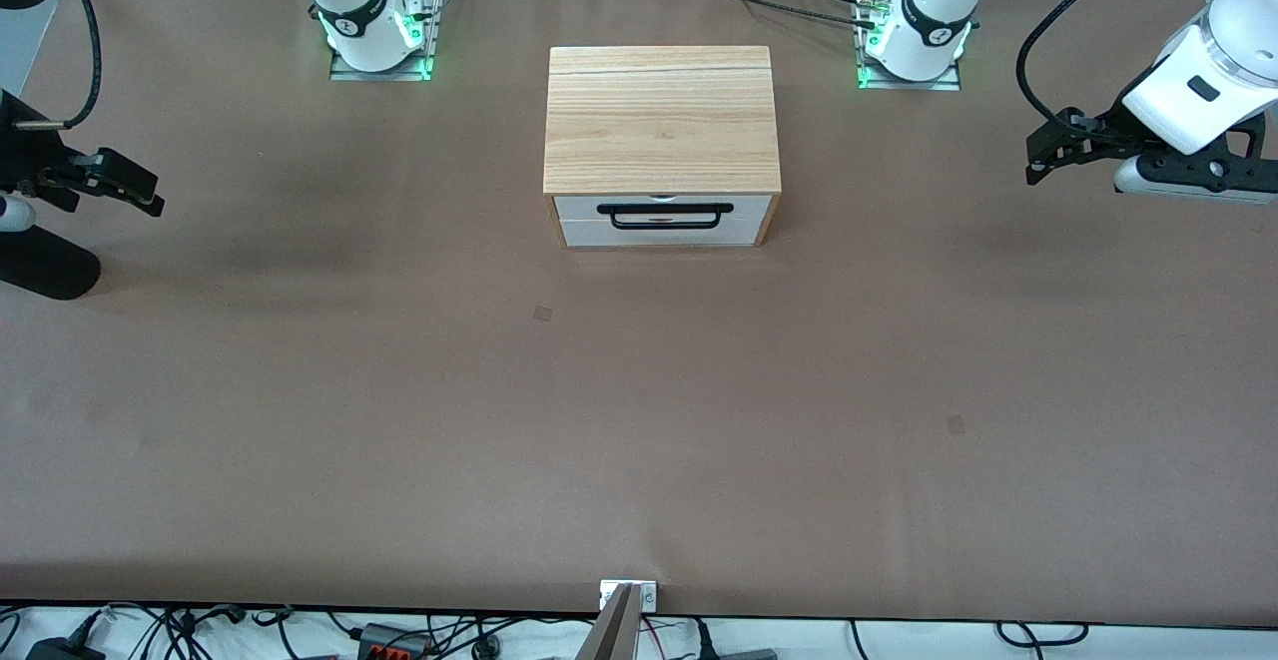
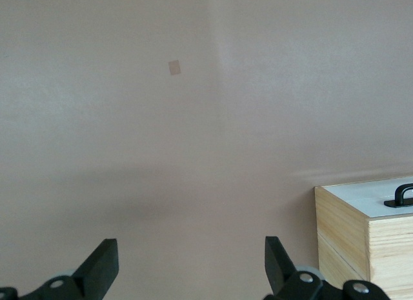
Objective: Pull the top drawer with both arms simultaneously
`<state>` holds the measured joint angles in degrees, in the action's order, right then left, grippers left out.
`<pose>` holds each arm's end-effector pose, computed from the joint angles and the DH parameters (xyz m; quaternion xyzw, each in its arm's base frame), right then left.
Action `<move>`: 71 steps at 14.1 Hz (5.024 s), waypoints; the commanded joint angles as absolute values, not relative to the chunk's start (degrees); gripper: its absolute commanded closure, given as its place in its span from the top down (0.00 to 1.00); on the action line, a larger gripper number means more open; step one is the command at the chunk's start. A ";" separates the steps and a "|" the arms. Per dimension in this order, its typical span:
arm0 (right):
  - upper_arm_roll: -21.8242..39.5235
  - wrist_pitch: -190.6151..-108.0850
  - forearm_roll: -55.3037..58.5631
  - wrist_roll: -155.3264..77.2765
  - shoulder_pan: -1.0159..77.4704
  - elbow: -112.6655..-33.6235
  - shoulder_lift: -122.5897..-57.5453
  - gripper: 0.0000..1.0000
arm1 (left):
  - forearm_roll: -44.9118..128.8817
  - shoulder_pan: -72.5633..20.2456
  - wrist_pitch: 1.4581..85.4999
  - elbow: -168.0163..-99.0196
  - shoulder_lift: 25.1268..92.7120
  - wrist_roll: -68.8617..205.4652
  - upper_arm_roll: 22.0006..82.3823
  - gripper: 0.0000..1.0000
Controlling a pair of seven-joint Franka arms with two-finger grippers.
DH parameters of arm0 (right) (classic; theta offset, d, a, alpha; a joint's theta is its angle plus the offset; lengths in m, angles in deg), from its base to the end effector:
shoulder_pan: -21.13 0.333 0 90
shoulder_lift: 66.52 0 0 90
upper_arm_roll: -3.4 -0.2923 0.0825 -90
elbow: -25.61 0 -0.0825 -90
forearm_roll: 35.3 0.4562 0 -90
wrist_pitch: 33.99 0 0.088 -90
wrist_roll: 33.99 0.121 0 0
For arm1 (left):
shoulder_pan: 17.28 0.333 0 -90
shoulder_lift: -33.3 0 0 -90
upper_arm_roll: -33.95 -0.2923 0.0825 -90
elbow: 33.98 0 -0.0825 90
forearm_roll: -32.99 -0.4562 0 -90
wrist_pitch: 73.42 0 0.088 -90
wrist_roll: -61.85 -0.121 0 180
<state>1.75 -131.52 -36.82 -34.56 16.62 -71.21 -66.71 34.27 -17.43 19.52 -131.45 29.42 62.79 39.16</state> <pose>0.6345 -0.0346 0.5311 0.9997 -0.0183 0.0041 0.0132 0.6067 -0.0608 0.5618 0.9992 -0.0378 -0.0062 0.0077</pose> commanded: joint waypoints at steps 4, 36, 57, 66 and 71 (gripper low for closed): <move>1.20 -131.64 -36.10 -35.14 16.73 -70.45 -67.92 1.00 | 33.96 -17.64 16.24 -129.08 30.31 63.52 39.32 1.00; 1.12 -143.41 12.30 -36.79 35.27 -71.15 -90.50 1.00 | 86.76 -18.34 41.52 -147.17 44.72 42.56 45.19 0.97; 1.12 -131.38 64.45 -93.21 43.28 -87.24 -102.98 1.00 | 136.00 -17.29 41.72 -163.27 59.13 -17.33 54.96 0.87; 1.12 -131.29 66.30 -94.81 45.21 -86.62 -103.96 1.00 | 136.00 -17.02 41.54 -163.27 60.90 -19.98 54.96 0.30; 1.12 -131.46 66.30 -95.52 45.12 -86.45 -104.13 0.64 | 135.91 -16.93 41.54 -163.27 60.90 -21.73 54.87 0.05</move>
